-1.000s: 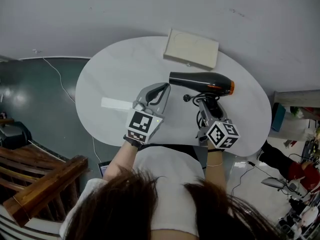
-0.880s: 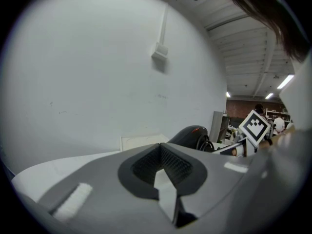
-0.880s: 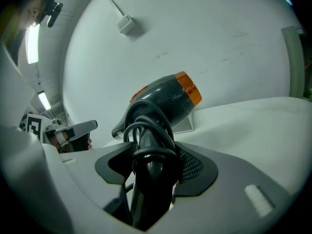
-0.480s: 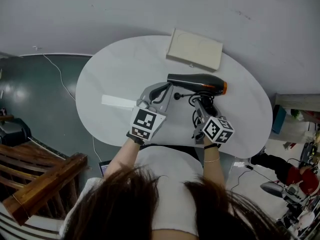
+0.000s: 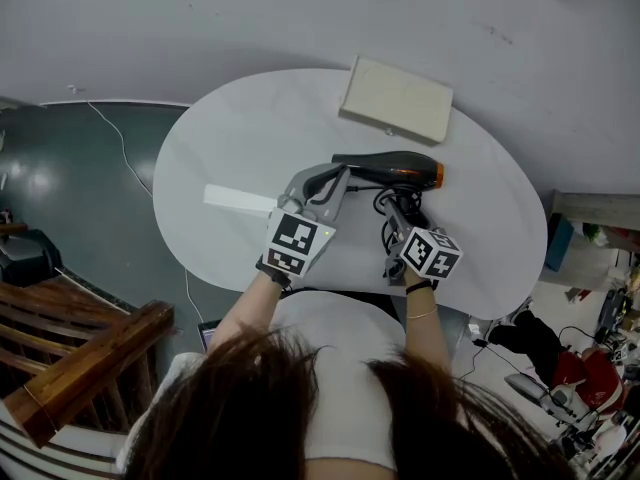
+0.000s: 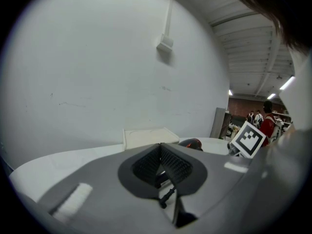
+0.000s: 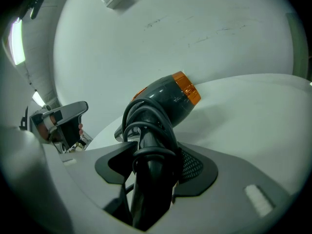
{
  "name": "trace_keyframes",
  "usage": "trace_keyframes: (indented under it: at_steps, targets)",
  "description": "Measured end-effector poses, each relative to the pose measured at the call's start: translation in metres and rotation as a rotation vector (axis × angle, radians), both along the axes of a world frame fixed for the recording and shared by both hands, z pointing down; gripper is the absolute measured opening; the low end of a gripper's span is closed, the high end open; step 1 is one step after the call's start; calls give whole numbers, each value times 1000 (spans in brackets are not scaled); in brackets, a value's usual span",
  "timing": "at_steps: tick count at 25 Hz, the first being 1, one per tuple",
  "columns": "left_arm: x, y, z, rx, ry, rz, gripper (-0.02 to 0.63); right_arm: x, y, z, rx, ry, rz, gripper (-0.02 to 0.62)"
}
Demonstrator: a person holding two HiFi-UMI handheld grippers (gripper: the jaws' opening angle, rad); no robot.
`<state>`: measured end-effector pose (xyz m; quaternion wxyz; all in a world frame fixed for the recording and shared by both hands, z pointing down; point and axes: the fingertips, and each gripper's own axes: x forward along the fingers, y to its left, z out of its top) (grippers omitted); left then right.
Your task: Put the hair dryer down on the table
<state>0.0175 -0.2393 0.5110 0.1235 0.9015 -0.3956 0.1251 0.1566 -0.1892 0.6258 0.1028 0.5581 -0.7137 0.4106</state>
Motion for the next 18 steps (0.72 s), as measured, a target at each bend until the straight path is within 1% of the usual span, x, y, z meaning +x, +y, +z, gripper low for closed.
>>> trace_keyframes:
  at_steps: [3,13,18]
  targets:
    - [-2,-1,3,-7,-3,-2,58,0,2,6,-18,9,-4,230]
    - [-3,0,10,-25,-10,-2,58,1,1,14,-50,-21,8,230]
    - [-4,3,12,-28,-19,-2,58,2,4,21,-85,-27,-4,230]
